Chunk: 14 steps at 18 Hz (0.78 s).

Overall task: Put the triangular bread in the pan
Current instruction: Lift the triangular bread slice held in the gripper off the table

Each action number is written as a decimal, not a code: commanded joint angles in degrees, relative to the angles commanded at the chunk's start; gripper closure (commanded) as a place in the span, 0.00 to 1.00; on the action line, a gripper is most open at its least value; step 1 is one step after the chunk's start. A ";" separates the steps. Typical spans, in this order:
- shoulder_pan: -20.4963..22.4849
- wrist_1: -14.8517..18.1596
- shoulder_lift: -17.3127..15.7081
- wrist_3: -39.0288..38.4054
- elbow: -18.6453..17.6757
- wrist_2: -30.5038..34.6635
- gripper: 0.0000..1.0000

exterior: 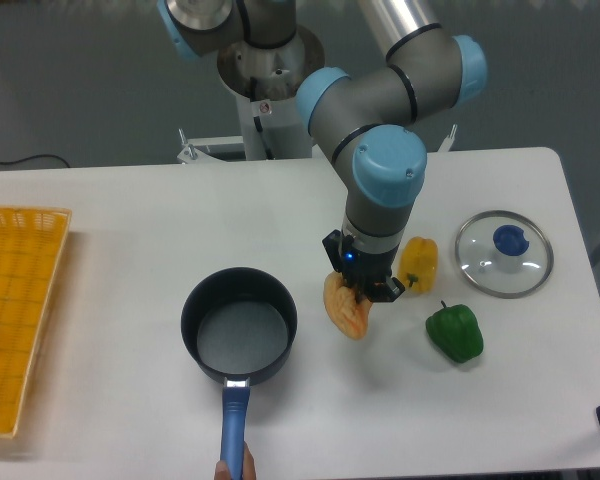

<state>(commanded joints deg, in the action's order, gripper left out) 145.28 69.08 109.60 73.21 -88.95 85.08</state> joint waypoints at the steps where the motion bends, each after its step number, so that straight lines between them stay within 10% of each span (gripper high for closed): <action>1: -0.17 -0.17 0.09 0.00 -0.09 0.00 0.76; 14: -0.26 2.46 -3.34 -1.66 0.09 -2.89 0.75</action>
<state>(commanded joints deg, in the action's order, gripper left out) 145.02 71.54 106.26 71.55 -88.86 82.19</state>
